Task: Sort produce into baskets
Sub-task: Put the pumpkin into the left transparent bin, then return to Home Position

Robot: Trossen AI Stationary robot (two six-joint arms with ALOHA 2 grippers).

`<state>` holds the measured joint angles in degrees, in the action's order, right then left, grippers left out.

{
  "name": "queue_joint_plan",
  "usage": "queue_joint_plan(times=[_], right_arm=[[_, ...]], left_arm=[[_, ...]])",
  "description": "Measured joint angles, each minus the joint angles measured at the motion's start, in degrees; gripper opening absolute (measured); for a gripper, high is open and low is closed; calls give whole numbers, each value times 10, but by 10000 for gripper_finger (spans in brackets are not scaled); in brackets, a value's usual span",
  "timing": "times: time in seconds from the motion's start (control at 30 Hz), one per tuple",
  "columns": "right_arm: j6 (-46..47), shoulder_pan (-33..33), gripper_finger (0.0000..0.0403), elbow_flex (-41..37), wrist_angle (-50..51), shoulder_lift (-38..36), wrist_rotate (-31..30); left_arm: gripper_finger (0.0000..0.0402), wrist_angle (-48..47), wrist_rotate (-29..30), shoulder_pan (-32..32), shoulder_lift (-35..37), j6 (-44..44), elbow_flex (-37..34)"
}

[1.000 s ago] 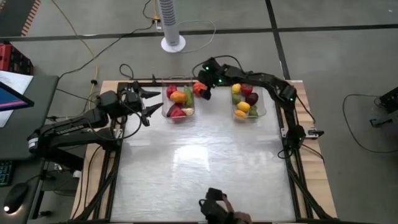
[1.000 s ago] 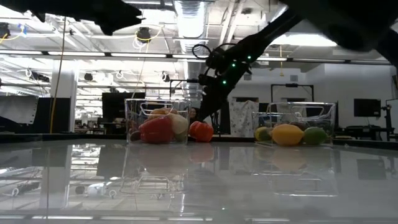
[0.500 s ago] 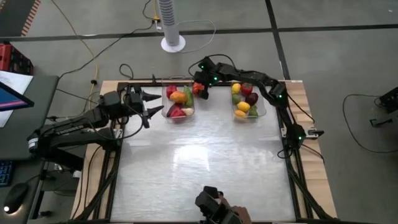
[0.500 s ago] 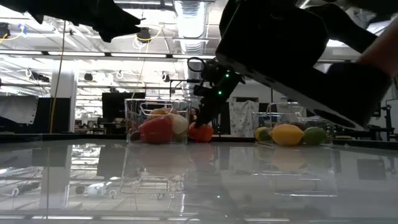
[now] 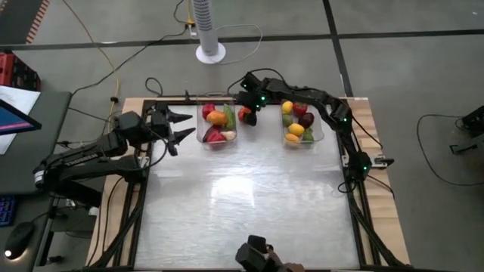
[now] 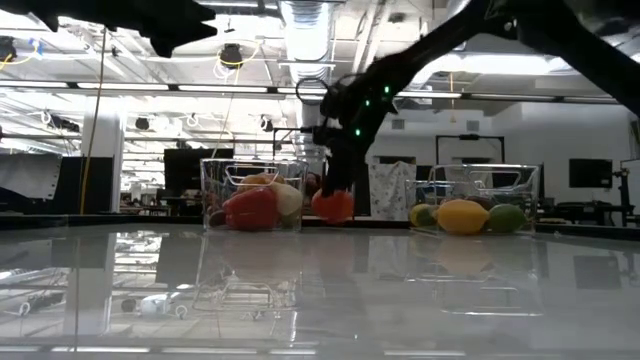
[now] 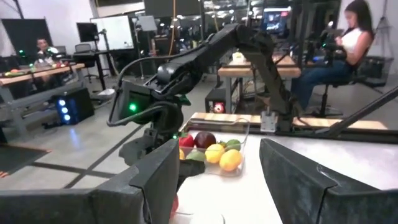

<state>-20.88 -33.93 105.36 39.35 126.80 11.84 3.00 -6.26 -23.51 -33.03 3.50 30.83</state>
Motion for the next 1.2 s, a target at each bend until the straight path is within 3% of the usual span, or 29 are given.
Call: queue_joint_plan(times=[0.13, 0.3, 0.37, 0.5, 0.67, 0.8, 0.93, 1.2], right_arm=[[1, 28, 322, 0, 26, -32, -25], [22, 79, 322, 0, 15, -80, -135], [28, 98, 322, 0, -12, -96, -153], [29, 136, 325, 1, -104, -104, -152], [31, 155, 331, 2, -211, -95, -128], [64, 154, 360, 1, -210, -92, -88], [83, 155, 392, 1, -158, -99, -86], [102, 171, 388, 1, -54, -154, -88]], left_arm=[[210, -17, -10, 0, 23, -6, 0], [210, -21, -10, 0, 36, -10, 0], [210, -15, -10, 0, 36, -12, 0], [210, 8, -17, 0, 36, -26, 0], [210, 15, -68, 0, 41, -41, 0], [210, 16, -87, 0, 58, -42, 0], [210, 12, -79, 0, 73, -32, 0], [210, 3, -49, 0, 71, -16, 0]])
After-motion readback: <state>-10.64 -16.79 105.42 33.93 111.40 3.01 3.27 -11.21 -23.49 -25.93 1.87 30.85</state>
